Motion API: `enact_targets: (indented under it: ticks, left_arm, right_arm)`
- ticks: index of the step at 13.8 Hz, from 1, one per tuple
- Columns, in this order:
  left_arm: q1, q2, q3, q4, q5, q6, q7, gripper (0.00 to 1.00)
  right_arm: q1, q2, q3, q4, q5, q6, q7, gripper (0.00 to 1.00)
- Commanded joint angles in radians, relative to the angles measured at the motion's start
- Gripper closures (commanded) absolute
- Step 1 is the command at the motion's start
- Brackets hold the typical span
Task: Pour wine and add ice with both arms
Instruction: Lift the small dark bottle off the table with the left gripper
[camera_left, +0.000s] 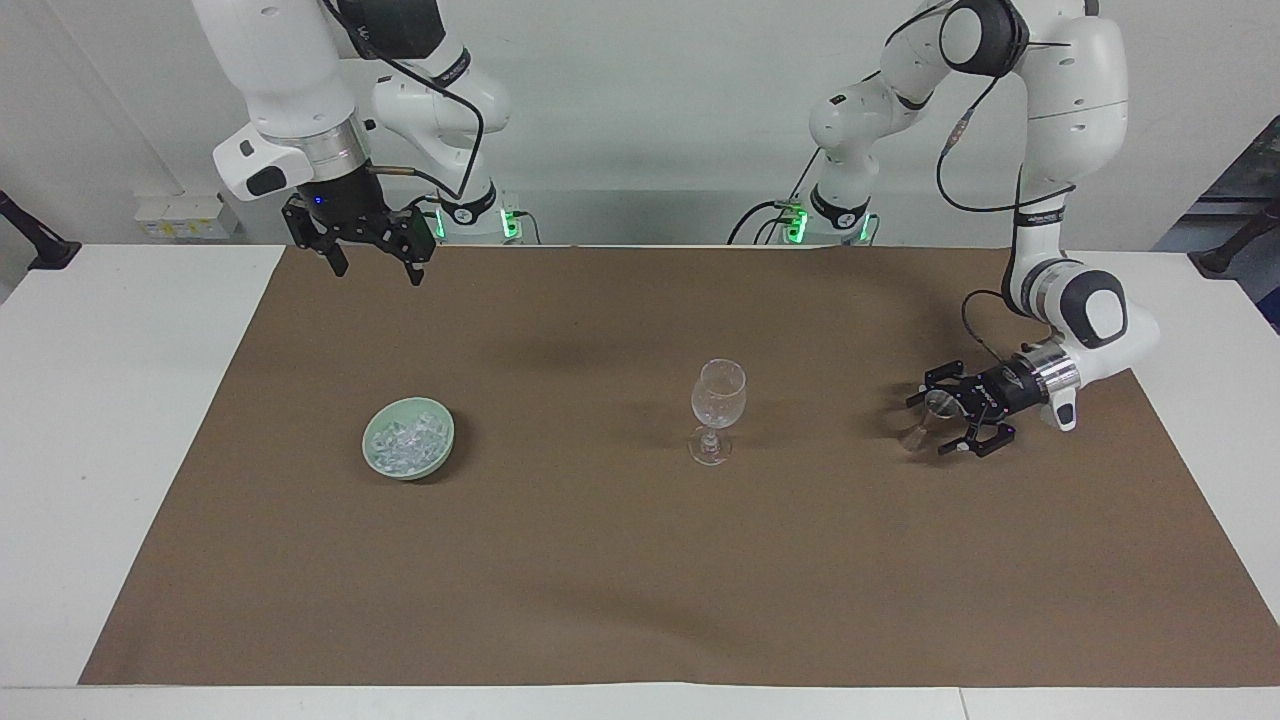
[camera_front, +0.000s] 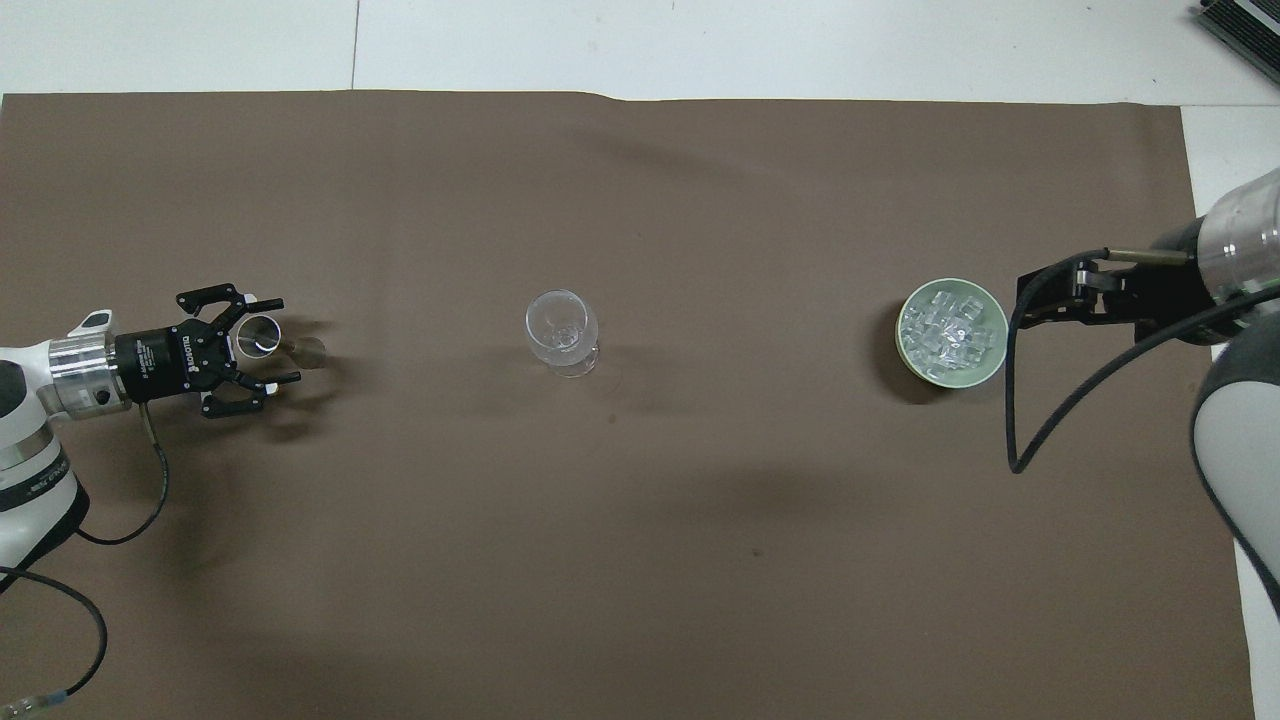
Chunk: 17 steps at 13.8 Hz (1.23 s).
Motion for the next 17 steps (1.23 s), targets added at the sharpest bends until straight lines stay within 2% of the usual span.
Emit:
enact_targets:
  ticks: [1,7,14,17]
  left_arm:
    - [-0.01,-0.034,0.01,-0.036,-0.022,0.018,0.008,0.1]
    - [-0.01,-0.034,0.01,-0.035,-0.022,0.015,0.004,0.26]
    - [-0.008,-0.032,0.011,-0.025,-0.016,0.021,-0.001,0.33]
    - [-0.008,-0.032,0.011,-0.025,-0.016,0.021,-0.001,0.39]
  right_arm:
    - [-0.025,-0.014,0.012,-0.019,0.023,0.019,-0.025,0.0]
    - [-0.025,-0.014,0.013,-0.019,0.023,0.019,-0.025,0.0]
    - [-0.025,-0.014,0.013,-0.019,0.023,0.02,-0.025,0.0]
    - [-0.025,-0.014,0.013,-0.019,0.023,0.019,-0.025,0.0]
